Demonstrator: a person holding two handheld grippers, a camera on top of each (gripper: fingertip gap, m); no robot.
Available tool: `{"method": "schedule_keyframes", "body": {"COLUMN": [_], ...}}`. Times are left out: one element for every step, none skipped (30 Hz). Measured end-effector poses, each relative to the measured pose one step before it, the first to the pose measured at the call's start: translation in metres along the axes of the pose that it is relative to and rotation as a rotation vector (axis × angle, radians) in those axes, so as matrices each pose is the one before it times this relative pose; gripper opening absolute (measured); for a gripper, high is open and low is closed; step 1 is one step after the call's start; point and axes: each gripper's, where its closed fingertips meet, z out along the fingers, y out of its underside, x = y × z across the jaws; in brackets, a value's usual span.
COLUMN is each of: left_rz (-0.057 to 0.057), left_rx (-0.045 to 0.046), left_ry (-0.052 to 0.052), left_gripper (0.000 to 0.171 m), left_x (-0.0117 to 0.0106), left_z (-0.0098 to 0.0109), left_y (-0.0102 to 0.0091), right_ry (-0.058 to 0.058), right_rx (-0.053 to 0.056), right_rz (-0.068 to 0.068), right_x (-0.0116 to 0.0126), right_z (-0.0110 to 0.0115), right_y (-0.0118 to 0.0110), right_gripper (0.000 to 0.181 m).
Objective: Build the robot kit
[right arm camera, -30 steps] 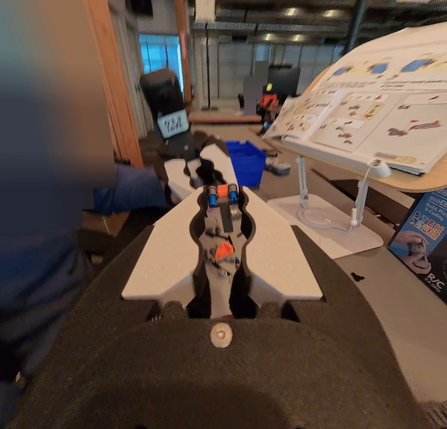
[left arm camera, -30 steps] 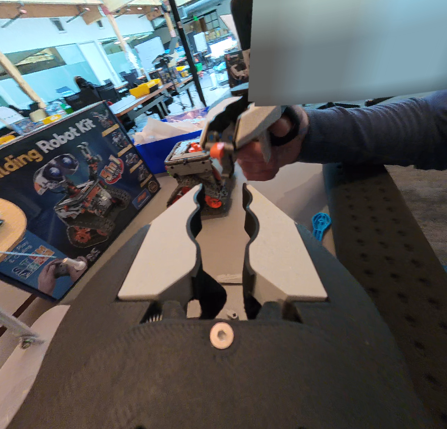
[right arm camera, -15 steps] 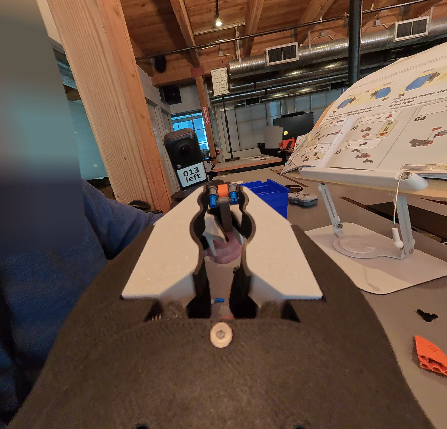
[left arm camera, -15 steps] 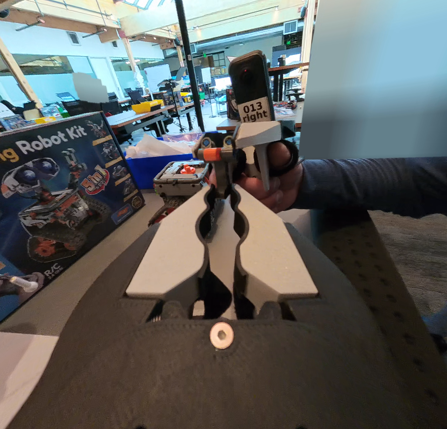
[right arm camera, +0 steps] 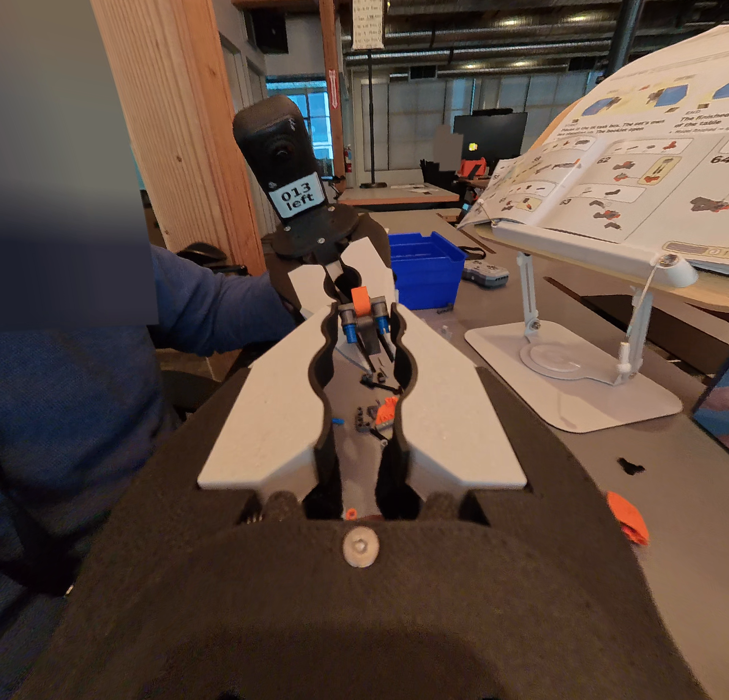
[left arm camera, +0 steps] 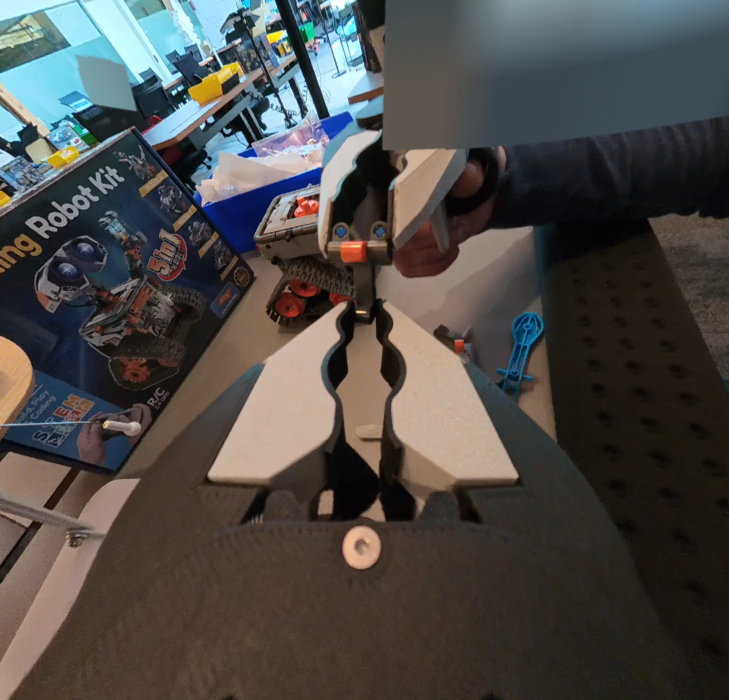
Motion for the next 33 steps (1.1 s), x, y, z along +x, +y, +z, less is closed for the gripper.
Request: {"method": "schedule_keyframes", "body": {"left_rz": [0.0109, 0.0111, 0.0132, 0.0078, 0.0017, 0.0107, 0.0054, 0.0011, 0.0063, 0.0095, 0.0076, 0.0156, 0.0183, 0.0105, 0.01, 0.0116, 0.016, 0.0079, 0.0029, 0.0083, 0.0032, -0.0037, 0.0026, -0.0042, -0.0027, 0.008, 0.0017, -0.0048, 0.0046, -0.0019, -0.0026, 0.0038, 0.0043], "left_rx": [-0.02584, -0.03524, -0.02308, -0.01731, -0.02467, -0.01447, -0.00696, -0.01315, -0.01718, -0.01821, -0.02902, -0.03564, -0.0273, -0.02853, -0.02617, -0.02964, -0.02562, -0.02336, -0.02109, -0.02091, -0.01999, -0.01959, -0.01258, -0.01393, -0.02013, -0.01854, -0.00914, -0.00787, -0.00444, -0.00346, -0.00603, -0.0074, -0.0095], "left_ry": [0.0035, 0.0121, -0.0057, -0.0063, 0.0188, 0.0083, -0.0147, 0.0044, 0.0152, 0.0025, 0.0053, 0.0159, 0.011, 0.0114, 0.0212, 0.0275, 0.0062, 0.0117, 0.0269, 0.0211, 0.0205, 0.0311, 0.0159, 0.013, 0.023, 0.0134, 0.0102, 0.0189, 0.0067, 0.0, 0.0067, 0.0079, 0.0092], "left_gripper": [0.008, 0.008, 0.006, 0.006, 0.006, 0.006, 0.006, 0.006, 0.006, 0.006, 0.006, 0.006, 0.006, 0.006, 0.006, 0.006, 0.006, 0.006, 0.006, 0.006, 0.006, 0.006, 0.006, 0.006, 0.006, 0.006, 0.006, 0.006, 0.006, 0.006, 0.006, 0.006, 0.006], "left_x": [0.00012, 0.0013, -0.00108, -0.0014, 0.00285, 0.00153, -0.00229, 0.00055, 0.00223, 0.00045, 0.00086, 0.00312, 0.00328, 0.00318, 0.00483, 0.00576, 0.0025, 0.00291, 0.00516, 0.0045, 0.00435, 0.0059, 0.00376, 0.00292, 0.00445, 0.00328, 0.00225, 0.00284, 0.00112, -0.00017, 0.00092, 0.00165, 0.00191], "left_z": [-0.00044, -0.00124, -0.00038, -0.0005, -0.0008, -0.00056, -0.00059, 0.00001, 0.00044, 0.0008, 0.00147, 0.00184, 0.00172, 0.00189, 0.00196, 0.00204, 0.00177, 0.00154, 0.00123, 0.0012, 0.0015, 0.00206, 0.00276, 0.00332, 0.00374, 0.00352, 0.003, 0.00278, 0.00231, 0.00174, 0.00178, 0.00176, 0.00168], "left_y": [0.00376, 0.00482, 0.0038, 0.00312, 0.00412, 0.00274, 0.0013, 0.00255, 0.00369, 0.00409, 0.00574, 0.00676, 0.00534, 0.00478, 0.0044, 0.00494, 0.00438, 0.00384, 0.00341, 0.00327, 0.00306, 0.00297, 0.00188, 0.00162, 0.00243, 0.00255, 0.00122, 0.00123, 0.00082, 0.00032, 0.00045, 0.00061, 0.00091], "right_ry": [0.0151, 0.0121, 0.0129, 0.0073, 0.0032, 0.0082, 0.0099, 0.0072, 0.0057, 0.0054, 0.0095, 0.0053, -0.0052, -0.0017, 0.0054, -0.0025, -0.009, 0.0021, 0.0, -0.016, -0.0205, -0.0128, -0.0102, -0.0084, -0.0068, -0.0095, -0.0069, -0.0079, -0.01, -0.0088, -0.005, -0.0082, -0.0128], "right_rx": [-0.0158, -0.0175, -0.0213, -0.016, -0.0147, -0.0176, -0.0189, -0.0159, -0.0106, -0.0177, -0.0268, -0.025, -0.0277, -0.0329, -0.0304, -0.0301, -0.0292, -0.0296, -0.0293, -0.0216, -0.0192, -0.0262, -0.0274, -0.0252, -0.023, -0.0254, -0.0251, -0.0188, -0.0135, -0.0122, -0.0076, -0.0053, -0.0038], "right_rz": [-0.0166, -0.0169, -0.0197, -0.0151, -0.011, -0.0121, -0.013, -0.013, -0.0061, -0.0041, -0.0134, -0.0167, -0.0105, -0.0084, -0.0161, -0.0127, -0.0043, -0.0078, -0.0076, 0.0013, 0.0054, -0.0029, -0.0092, -0.0063, -0.0046, -0.003, -0.0046, -0.0047, 0.001, 0.0022, -0.0015, -0.0006, 0.0027], "right_x": [0.00185, 0.00157, 0.00151, 0.0006, 0.00005, 0.00103, 0.0014, 0.00094, 0.00108, 0.00128, 0.00142, 0.00022, -0.00159, -0.00113, -0.00036, -0.0015, -0.00206, -0.00023, -0.00027, -0.00275, -0.0036, -0.00299, -0.00294, -0.00268, -0.00221, -0.00244, -0.00203, -0.00209, -0.00212, -0.00169, -0.00098, -0.00147, -0.00217], "right_z": [-0.00082, -0.00108, -0.001, -0.00094, -0.00086, -0.00078, -0.00059, -0.00098, -0.0014, -0.0013, -0.00097, -0.00073, -0.00006, 0.00062, 0.00098, 0.0014, 0.00184, 0.0022, 0.00188, 0.00149, 0.00147, 0.00162, 0.00167, 0.00199, 0.00227, 0.00281, 0.00302, 0.0027, 0.00251, 0.00213, 0.00159, 0.0012, 0.00143], "right_y": [0.00115, 0.00145, 0.00217, 0.0016, 0.0014, 0.00189, 0.00245, 0.00203, 0.00101, 0.00198, 0.00374, 0.00386, 0.00448, 0.00526, 0.00517, 0.00527, 0.00528, 0.00564, 0.00586, 0.00459, 0.00417, 0.00496, 0.00496, 0.00452, 0.00447, 0.00495, 0.0048, 0.00362, 0.00272, 0.00252, 0.00196, 0.00153, 0.00099], "right_gripper": [0.024, 0.026, 0.028, 0.029, 0.029, 0.029, 0.029, 0.028, 0.028, 0.027, 0.026, 0.025, 0.023, 0.023, 0.023, 0.023, 0.023, 0.023, 0.023, 0.023, 0.023, 0.023, 0.023, 0.023, 0.023, 0.022, 0.023, 0.023, 0.023, 0.024, 0.024, 0.024, 0.024]}}
